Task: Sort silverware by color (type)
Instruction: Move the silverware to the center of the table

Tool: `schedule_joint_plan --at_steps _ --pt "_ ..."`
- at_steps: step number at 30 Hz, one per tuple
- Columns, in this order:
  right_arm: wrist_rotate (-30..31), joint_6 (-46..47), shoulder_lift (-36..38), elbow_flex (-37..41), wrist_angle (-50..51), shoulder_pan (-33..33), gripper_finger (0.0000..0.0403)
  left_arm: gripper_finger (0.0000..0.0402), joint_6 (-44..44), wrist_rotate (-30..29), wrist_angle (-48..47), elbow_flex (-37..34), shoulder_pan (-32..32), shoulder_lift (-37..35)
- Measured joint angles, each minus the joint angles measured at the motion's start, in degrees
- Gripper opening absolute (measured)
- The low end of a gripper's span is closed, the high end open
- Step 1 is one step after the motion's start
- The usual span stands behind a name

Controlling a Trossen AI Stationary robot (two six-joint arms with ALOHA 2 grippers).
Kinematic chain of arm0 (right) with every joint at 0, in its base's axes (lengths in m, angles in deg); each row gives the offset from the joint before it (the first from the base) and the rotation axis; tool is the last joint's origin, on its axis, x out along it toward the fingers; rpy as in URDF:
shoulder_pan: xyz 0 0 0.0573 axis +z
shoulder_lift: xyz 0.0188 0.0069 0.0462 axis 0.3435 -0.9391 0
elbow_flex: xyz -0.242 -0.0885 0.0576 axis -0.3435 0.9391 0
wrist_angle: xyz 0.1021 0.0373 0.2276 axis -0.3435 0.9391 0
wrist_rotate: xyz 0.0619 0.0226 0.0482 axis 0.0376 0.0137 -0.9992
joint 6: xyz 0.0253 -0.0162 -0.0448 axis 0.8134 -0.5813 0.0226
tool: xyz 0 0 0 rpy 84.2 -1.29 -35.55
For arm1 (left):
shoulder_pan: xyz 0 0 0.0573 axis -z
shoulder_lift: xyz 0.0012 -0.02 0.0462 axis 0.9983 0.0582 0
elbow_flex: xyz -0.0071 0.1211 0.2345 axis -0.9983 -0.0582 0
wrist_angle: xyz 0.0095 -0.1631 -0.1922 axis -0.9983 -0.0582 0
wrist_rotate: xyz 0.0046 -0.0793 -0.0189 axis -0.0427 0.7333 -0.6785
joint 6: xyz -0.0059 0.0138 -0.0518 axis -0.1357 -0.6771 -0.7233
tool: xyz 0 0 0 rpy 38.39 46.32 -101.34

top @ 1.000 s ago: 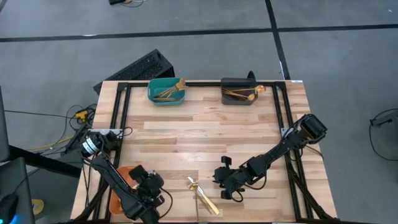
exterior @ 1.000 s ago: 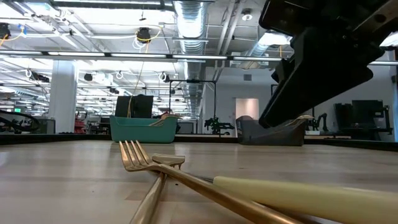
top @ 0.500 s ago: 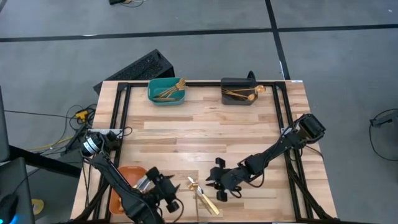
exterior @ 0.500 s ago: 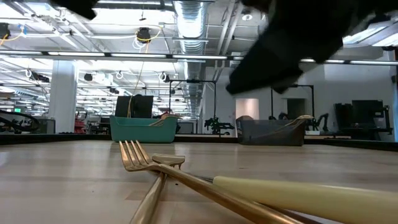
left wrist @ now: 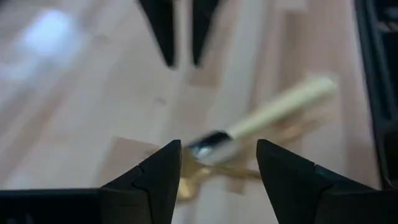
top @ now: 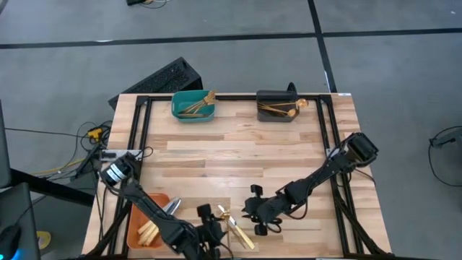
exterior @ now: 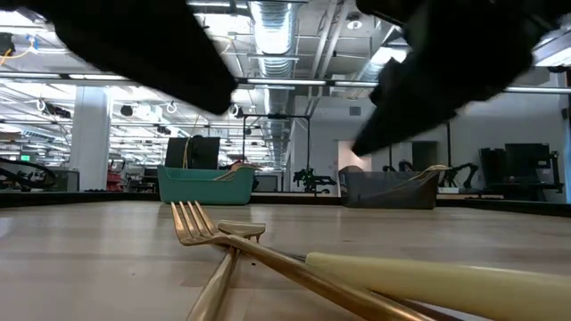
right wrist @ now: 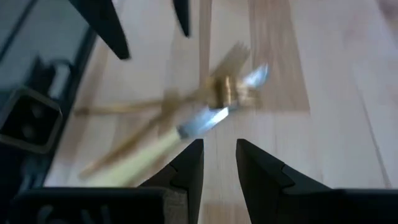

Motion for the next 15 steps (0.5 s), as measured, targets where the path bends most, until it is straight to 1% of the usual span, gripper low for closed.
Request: schedule_joint_plan --at_steps 2,4,7,9,12,15 --pt "0.0 0.6 0.0 0.0 2.7 0.7 0.0121 0.0196 2.6 4.4 3.0 0.0 -0.6 1.5" --pt "0.0 0.7 0.1 0.0 4.5 1.3 0.0121 0.0196 5.2 7.4 5.3 0.0 -1.0 3.3" --pt "0.0 1.6 0.1 0.0 6.2 1.7 0.0121 0.0196 9.5 9.3 9.0 0.0 -1.9 5.3" --pt "0.0 1.6 0.1 0.0 6.2 1.7 0.0121 0.0196 11.6 9.5 9.8 0.0 -2.8 6.3" --pt "0.2 1.7 0.2 0.0 6.5 2.0 0.0121 0.0196 13.1 10.2 10.2 0.0 -4.4 7.5" --pt "0.2 1.8 0.2 0.0 7.3 2.1 0.0121 0.0196 13.3 12.6 10.0 -0.2 -5.9 7.9"
